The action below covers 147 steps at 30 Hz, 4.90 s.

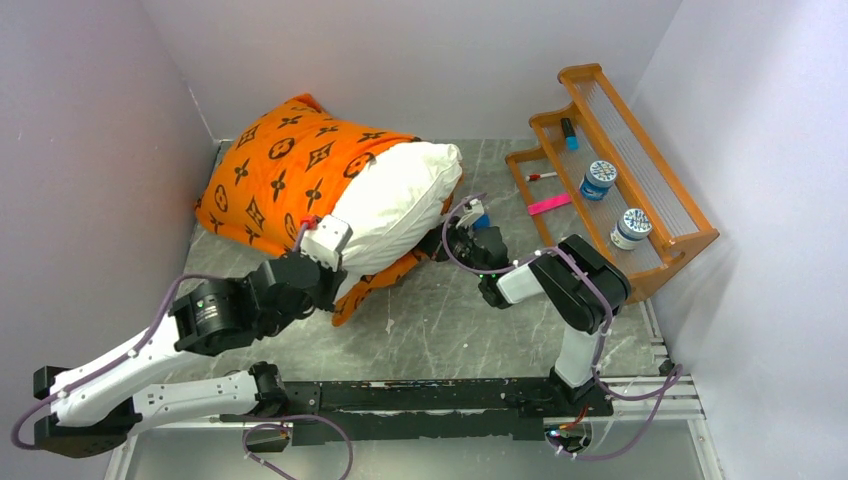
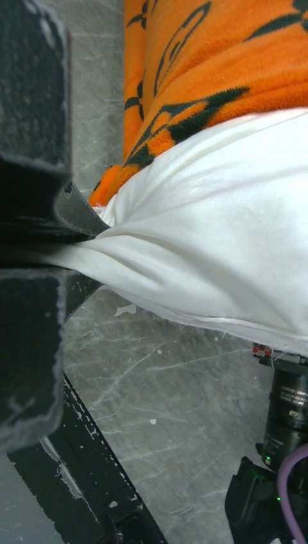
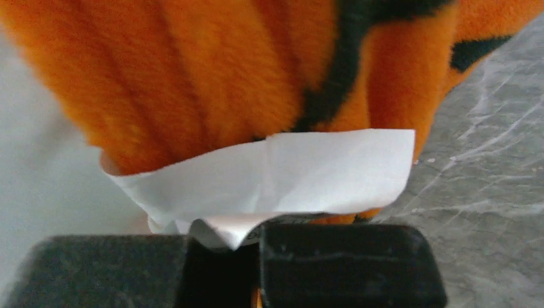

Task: Remove the pillowcase from the pillow
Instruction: Remove the pillow from the pillowcase.

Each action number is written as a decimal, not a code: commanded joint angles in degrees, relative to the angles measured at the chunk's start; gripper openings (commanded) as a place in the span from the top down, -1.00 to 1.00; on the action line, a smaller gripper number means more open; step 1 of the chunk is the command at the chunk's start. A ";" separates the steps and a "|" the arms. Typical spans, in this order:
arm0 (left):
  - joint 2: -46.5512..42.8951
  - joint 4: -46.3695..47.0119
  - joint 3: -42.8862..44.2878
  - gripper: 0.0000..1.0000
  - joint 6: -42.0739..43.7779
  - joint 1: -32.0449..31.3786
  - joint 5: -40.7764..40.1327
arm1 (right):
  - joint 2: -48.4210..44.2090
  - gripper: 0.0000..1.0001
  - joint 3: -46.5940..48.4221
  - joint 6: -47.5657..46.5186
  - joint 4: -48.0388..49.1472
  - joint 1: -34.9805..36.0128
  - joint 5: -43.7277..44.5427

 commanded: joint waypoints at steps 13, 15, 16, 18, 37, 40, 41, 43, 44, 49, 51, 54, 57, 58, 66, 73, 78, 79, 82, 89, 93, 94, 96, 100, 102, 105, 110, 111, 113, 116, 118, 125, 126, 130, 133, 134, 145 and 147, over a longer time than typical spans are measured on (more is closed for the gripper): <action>9.14 31.74 -8.95 0.90 4.99 1.34 13.01 | -18.53 -0.22 -7.27 -15.79 -14.88 -5.98 11.86; 11.76 35.88 -9.67 0.83 4.90 2.18 16.51 | -23.79 -0.33 -8.97 -17.27 -18.64 -6.00 13.63; 12.63 37.34 -9.90 0.82 4.88 2.61 17.78 | -26.76 -0.40 -10.16 -17.80 -19.85 -6.14 14.23; 14.35 39.91 -10.31 0.77 4.61 3.43 20.03 | -33.08 -0.57 -12.34 -17.69 -23.19 -6.26 15.94; 13.68 44.67 -10.02 -0.54 -0.48 10.15 29.40 | -70.55 -1.00 -12.98 -19.79 -54.73 -6.36 3.60; 11.88 44.30 -12.33 -0.67 -2.47 13.39 31.20 | -71.11 -1.00 -12.46 -20.51 -56.46 -6.36 -2.33; 11.34 44.52 -13.26 -0.69 -3.27 14.87 32.01 | -70.71 -1.00 -11.58 -20.29 -57.47 -6.31 -3.44; 10.91 44.86 -15.12 -0.73 -4.89 17.97 34.23 | -68.64 -1.00 -8.53 -22.02 -61.27 -6.25 -7.87; 10.80 45.11 -16.13 -0.74 -5.58 19.64 35.39 | -67.63 -1.00 -7.35 -22.57 -62.98 -6.27 -9.78; 10.42 45.82 -19.86 -0.76 -9.40 30.17 43.98 | -64.63 -0.99 -4.23 -26.30 -61.52 -3.10 -17.56; 8.33 45.96 -21.40 -0.78 -10.05 33.24 45.22 | -62.89 -0.99 -1.89 -31.04 -64.66 0.90 -12.34; 4.80 43.66 -22.62 -0.82 -9.56 36.88 44.26 | -59.94 -1.00 1.29 -36.87 -67.92 10.39 -3.09; 2.63 41.93 -23.88 -0.85 -9.20 40.12 44.19 | -58.58 -0.99 3.34 -40.94 -67.93 17.54 3.93; 2.16 41.60 -24.30 -0.87 -9.14 41.10 44.18 | -58.11 -0.99 4.22 -42.59 -67.96 19.92 5.87; 0.88 37.49 -27.47 -0.92 -8.04 46.39 42.90 | -50.16 -1.00 10.59 -60.94 -71.50 42.82 29.15; -4.72 30.46 -27.49 -0.93 -4.63 46.67 39.81 | -42.20 -1.00 13.56 -69.25 -72.56 53.60 37.97; -8.25 25.31 -26.77 -0.93 -0.79 46.67 39.89 | -36.47 -1.00 14.99 -73.31 -70.80 55.95 44.21; -8.96 24.91 -26.93 -0.93 -0.21 46.67 40.66 | -35.55 -1.00 14.58 -74.43 -69.59 55.96 45.91; -10.01 25.07 -27.28 -0.93 1.10 46.67 44.27 | -32.50 -1.00 13.38 -78.26 -66.30 55.89 48.55; -9.65 25.64 -27.26 -0.93 1.97 46.67 49.28 | -26.17 -1.00 9.80 -84.01 -53.42 50.73 51.72; -9.76 27.10 -28.46 -0.93 1.30 46.67 52.37 | -22.49 -1.00 10.54 -85.16 -53.54 47.98 50.41; -9.60 27.54 -28.72 -0.93 1.06 46.67 53.01 | -21.69 -1.00 10.85 -85.28 -54.12 47.49 50.29; -9.17 28.57 -29.50 -0.93 0.66 46.67 55.49 | -20.31 -1.00 11.03 -85.19 -54.60 46.16 50.10; -8.73 30.46 -30.85 -0.93 0.12 46.58 59.00 | -19.01 -0.99 9.51 -85.13 -53.03 43.51 51.22; -8.74 31.19 -31.35 -0.93 -0.20 46.58 59.88 | -19.20 -0.94 9.14 -84.09 -52.54 42.20 51.09; -8.33 32.68 -32.44 -0.88 -0.92 46.43 61.85 | -20.74 -0.72 8.52 -81.81 -51.55 40.58 48.87; -6.75 35.11 -33.95 -0.80 -2.71 44.04 62.62 | -24.19 -0.01 7.95 -78.58 -50.69 38.24 44.53; -6.57 35.47 -34.14 -0.79 -3.06 43.57 62.26 | -24.72 0.14 7.81 -78.15 -50.48 38.01 44.08; -6.08 36.05 -34.35 -0.79 -3.77 41.19 60.31 | -25.78 0.43 7.59 -77.42 -50.44 37.58 43.22; -5.07 36.83 -34.19 -0.77 -4.73 37.67 57.55 | -27.58 0.97 7.28 -75.77 -50.53 36.76 41.86; -4.23 36.62 -33.60 -0.76 -5.11 34.95 54.88 | -28.97 1.00 6.94 -74.22 -50.28 35.96 40.77; -1.03 37.26 -32.40 -0.69 -7.60 28.40 47.00 | -33.50 1.00 5.28 -68.97 -48.08 33.89 39.97; -0.57 36.80 -32.28 -0.68 -8.22 27.71 44.10 | -33.90 1.00 5.07 -68.69 -48.04 33.79 39.50; -0.06 38.04 -32.22 -0.66 -10.72 25.77 38.50 | -34.73 1.00 4.61 -66.43 -47.77 33.80 36.60; 0.68 42.31 -32.00 -0.62 -12.26 24.84 39.26 | -34.43 1.00 4.59 -65.15 -47.51 33.79 35.82; 1.31 43.36 -31.61 -0.61 -12.71 24.40 39.50 | -34.28 1.00 4.71 -64.95 -47.54 33.74 35.60; 8.25 43.20 -29.08 0.16 -11.92 19.42 32.43 | -37.34 1.00 4.41 -62.88 -48.65 33.78 35.51; 7.50 42.46 -29.34 0.45 -11.38 19.42 29.05 | -38.75 1.00 4.17 -62.80 -49.64 33.79 36.19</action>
